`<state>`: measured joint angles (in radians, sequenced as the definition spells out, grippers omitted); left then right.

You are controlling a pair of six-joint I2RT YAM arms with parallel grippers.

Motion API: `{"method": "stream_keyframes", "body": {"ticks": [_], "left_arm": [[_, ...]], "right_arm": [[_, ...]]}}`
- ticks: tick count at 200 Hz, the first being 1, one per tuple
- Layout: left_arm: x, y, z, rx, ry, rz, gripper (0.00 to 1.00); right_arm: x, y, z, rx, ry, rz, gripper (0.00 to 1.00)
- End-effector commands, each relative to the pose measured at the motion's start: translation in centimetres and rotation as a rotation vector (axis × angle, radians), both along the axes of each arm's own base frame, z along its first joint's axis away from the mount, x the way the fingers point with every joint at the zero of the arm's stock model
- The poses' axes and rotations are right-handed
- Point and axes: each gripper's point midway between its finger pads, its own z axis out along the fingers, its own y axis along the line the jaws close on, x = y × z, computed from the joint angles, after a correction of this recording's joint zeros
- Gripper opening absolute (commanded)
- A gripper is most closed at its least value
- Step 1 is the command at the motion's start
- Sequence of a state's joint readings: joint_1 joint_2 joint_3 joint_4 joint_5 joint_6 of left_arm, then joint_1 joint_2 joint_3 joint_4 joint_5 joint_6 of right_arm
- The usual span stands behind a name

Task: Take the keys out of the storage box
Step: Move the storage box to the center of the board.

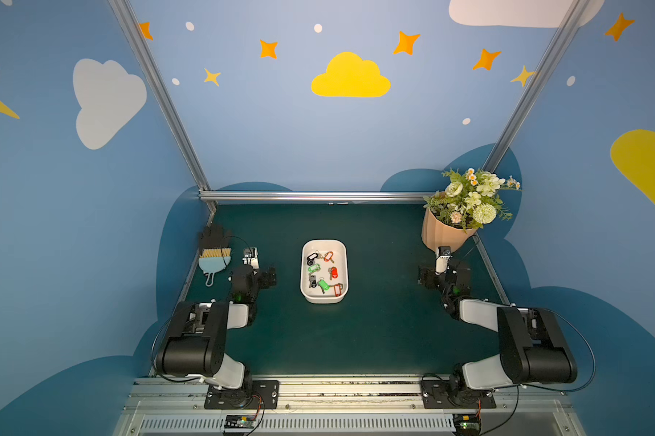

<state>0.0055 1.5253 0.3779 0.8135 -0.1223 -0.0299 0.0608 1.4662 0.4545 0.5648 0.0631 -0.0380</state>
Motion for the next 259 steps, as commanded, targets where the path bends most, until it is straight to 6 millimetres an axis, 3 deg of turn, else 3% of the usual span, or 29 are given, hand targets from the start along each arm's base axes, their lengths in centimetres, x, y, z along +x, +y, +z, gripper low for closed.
{"method": "stream_keyframes", "body": {"ticks": [1, 117, 131, 163, 180, 219, 259], "left_arm": [[0.5, -0.2, 0.4, -0.002, -0.015, -0.013, 1.0], [0.5, -0.2, 0.4, -0.002, -0.017, -0.013, 1.0], [0.5, -0.3, 1.3, -0.002, -0.039, -0.015, 1.0], [-0.8, 0.5, 4.9, 0.003, -0.077, 0.031, 1.0], [-1.7, 0.8, 7.5, -0.097, -0.071, 0.091, 1.0], [-2.8, -2.5, 12.5, -0.411, -0.02, 0.02, 1.0], [-3.7, -6.2, 12.9, -0.593, 0.163, -0.055, 1.0]], "right_arm": [[0.8, 0.1, 1.0, 0.0, -0.038, -0.001, 0.98], [0.8, 0.0, 1.1, 0.021, -0.038, 0.01, 0.98], [0.9, -0.4, 1.5, 0.03, -0.044, -0.019, 0.98], [0.6, -0.7, 4.5, 0.047, -0.011, -0.032, 0.98], [0.4, 0.4, 6.7, 0.082, 0.002, 0.016, 0.96], [0.0, 5.1, 12.4, 0.274, -0.017, 0.207, 0.94], [-0.6, 9.3, 15.8, 0.396, 0.06, 0.332, 0.92]]}}
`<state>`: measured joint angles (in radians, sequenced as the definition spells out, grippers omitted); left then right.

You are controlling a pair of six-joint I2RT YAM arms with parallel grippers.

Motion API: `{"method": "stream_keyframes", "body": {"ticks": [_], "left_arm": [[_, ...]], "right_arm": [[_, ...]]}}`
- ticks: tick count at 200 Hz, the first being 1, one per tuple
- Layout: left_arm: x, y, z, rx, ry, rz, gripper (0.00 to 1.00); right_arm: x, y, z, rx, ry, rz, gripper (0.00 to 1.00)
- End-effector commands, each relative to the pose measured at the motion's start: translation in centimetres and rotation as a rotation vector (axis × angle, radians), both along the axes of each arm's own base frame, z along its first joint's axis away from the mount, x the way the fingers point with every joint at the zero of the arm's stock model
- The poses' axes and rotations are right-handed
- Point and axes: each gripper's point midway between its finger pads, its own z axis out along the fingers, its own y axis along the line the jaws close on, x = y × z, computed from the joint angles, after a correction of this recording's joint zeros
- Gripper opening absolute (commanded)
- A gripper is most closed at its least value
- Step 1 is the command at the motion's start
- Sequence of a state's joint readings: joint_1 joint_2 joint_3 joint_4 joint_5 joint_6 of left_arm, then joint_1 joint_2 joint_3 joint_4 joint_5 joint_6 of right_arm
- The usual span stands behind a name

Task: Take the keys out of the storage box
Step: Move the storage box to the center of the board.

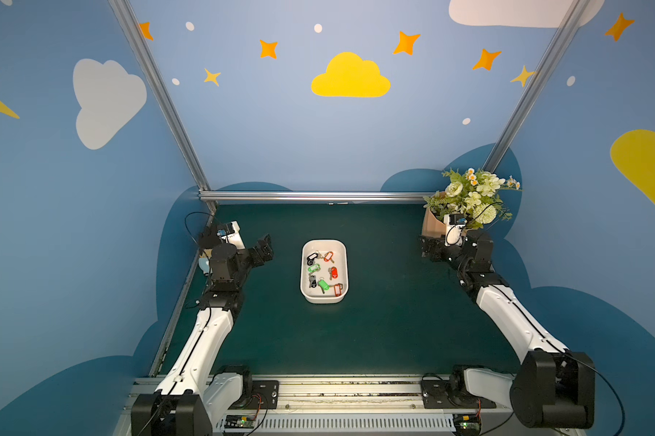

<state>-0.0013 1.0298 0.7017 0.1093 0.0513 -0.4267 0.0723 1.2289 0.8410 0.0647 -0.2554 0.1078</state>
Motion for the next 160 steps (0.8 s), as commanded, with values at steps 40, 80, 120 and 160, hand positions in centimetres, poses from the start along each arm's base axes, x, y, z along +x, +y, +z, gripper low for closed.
{"method": "stream_keyframes", "body": {"ticks": [40, 80, 120, 160], "left_arm": [[-1.4, -6.6, -5.9, -0.171, 0.414, -0.198, 0.97], [-0.6, -9.7, -8.8, -0.164, 0.566, -0.308, 0.87], [0.8, -11.1, -11.0, -0.134, 0.634, -0.33, 0.78], [2.0, -12.1, -13.2, -0.115, 0.696, -0.348, 0.77]], "right_arm": [[-3.0, 7.1, 2.3, 0.07, 0.25, 0.26, 0.92], [-4.6, 9.4, 3.5, 0.051, 0.316, 0.345, 0.92], [-5.5, 11.2, 3.9, 0.0, 0.361, 0.399, 0.91], [-5.9, 12.4, 3.6, -0.047, 0.381, 0.422, 0.9]]}}
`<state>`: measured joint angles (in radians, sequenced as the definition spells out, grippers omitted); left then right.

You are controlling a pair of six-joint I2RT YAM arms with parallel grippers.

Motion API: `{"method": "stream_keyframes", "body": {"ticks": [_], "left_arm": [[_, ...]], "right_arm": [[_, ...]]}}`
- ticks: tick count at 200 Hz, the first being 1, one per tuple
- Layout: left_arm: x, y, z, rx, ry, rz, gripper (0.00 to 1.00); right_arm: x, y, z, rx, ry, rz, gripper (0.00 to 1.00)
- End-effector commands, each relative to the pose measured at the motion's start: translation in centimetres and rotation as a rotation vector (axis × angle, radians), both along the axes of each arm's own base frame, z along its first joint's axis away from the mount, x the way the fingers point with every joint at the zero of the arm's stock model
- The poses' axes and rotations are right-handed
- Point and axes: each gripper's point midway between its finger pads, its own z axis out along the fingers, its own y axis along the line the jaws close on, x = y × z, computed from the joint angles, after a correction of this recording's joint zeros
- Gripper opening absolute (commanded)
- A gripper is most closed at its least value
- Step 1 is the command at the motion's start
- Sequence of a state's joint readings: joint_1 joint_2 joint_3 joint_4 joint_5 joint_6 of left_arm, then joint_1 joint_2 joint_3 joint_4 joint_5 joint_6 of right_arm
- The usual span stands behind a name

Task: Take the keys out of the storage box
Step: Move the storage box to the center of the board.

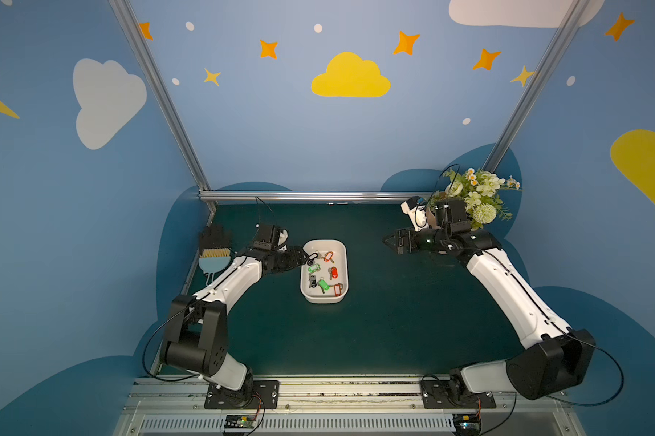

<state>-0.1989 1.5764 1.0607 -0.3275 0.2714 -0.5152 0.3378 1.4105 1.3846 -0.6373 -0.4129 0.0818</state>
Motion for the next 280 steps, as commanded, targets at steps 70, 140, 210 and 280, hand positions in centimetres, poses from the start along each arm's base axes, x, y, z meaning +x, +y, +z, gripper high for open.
{"method": "stream_keyframes", "body": {"ticks": [70, 140, 210, 280], "left_arm": [[2.0, -3.6, -3.8, 0.005, 0.109, -0.113, 0.74], [2.0, -7.4, -3.9, -0.015, 0.107, -0.178, 0.71], [1.9, -10.7, -3.4, -0.048, 0.088, -0.228, 0.71], [0.4, -5.8, -0.5, -0.004, 0.009, -0.104, 0.8]], "right_arm": [[-1.1, 1.2, -1.5, -0.108, 0.031, 0.042, 0.9], [-1.3, 2.8, -3.8, -0.246, 0.128, 0.081, 0.82], [-0.4, 6.7, -6.9, -0.387, 0.161, 0.154, 0.71], [1.0, 8.9, -11.1, -0.573, 0.244, 0.228, 0.57]]}}
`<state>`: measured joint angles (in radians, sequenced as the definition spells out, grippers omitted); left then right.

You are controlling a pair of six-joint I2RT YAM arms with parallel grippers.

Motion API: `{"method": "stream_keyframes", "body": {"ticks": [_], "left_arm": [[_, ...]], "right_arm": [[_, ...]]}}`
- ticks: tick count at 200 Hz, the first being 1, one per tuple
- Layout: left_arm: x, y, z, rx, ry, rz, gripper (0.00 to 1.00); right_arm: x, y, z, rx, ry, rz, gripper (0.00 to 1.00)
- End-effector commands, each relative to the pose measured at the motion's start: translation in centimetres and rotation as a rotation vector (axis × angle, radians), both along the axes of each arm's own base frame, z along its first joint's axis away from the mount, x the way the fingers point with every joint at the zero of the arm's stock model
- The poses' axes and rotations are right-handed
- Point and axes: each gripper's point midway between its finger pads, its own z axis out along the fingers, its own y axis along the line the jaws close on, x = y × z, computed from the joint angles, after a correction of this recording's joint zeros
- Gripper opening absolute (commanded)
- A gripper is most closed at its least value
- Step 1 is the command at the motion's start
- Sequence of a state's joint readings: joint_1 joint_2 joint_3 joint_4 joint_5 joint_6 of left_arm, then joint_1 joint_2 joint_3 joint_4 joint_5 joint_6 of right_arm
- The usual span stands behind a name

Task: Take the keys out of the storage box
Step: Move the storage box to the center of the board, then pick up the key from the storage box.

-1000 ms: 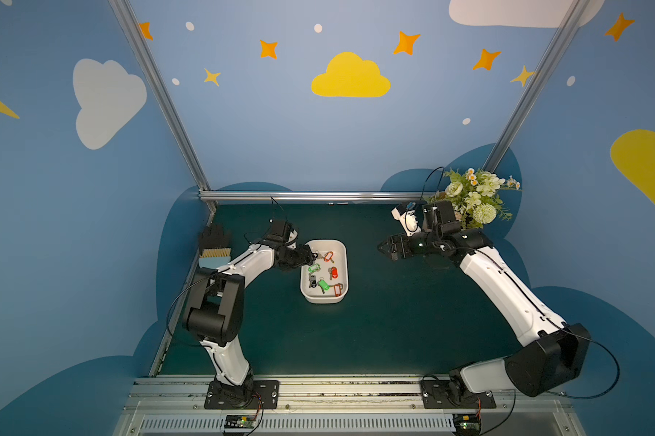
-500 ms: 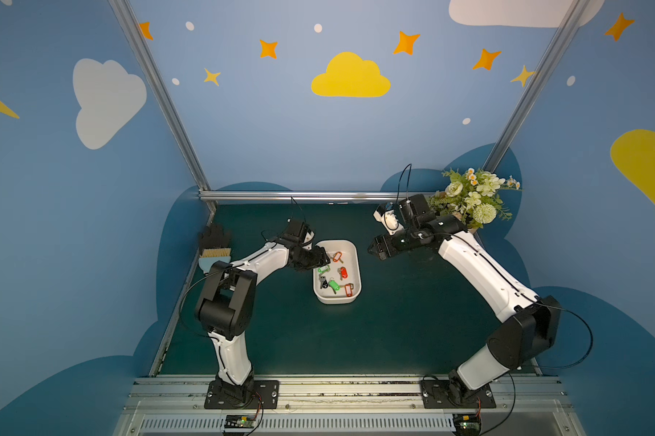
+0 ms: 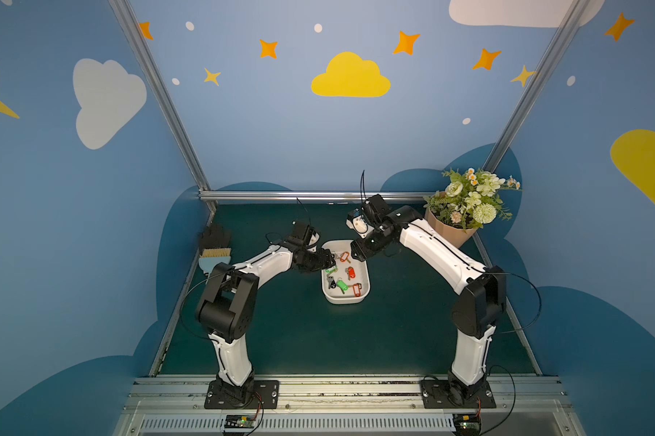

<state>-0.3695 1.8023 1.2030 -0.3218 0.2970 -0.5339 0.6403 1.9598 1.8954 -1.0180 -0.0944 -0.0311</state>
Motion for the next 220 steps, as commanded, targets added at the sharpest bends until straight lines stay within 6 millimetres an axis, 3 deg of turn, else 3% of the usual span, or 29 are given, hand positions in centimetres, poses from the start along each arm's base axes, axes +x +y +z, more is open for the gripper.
{"method": "stream_keyframes", "body": {"ticks": [1, 50, 113, 152, 220], "left_arm": [[0.0, 2.4, 3.2, -0.001, -0.082, 0.071, 0.8], [-2.7, 7.6, 6.7, 0.038, -0.179, 0.207, 0.86], [-6.2, 11.9, 8.3, 0.102, -0.287, 0.349, 0.91], [-7.0, 13.0, 8.9, 0.127, -0.305, 0.375, 0.92], [-6.9, 12.7, 8.1, 0.125, -0.279, 0.366, 0.92]], "right_arm": [[-0.4, -0.6, -1.7, -0.113, 0.057, 0.024, 0.57], [0.3, 2.0, -4.9, -0.182, 0.101, 0.072, 0.5], [1.2, 5.6, -8.0, -0.171, 0.079, 0.073, 0.46], [1.7, 6.4, -10.4, -0.176, 0.101, 0.06, 0.43], [2.7, 7.6, -12.9, -0.164, 0.101, 0.041, 0.41]]}}
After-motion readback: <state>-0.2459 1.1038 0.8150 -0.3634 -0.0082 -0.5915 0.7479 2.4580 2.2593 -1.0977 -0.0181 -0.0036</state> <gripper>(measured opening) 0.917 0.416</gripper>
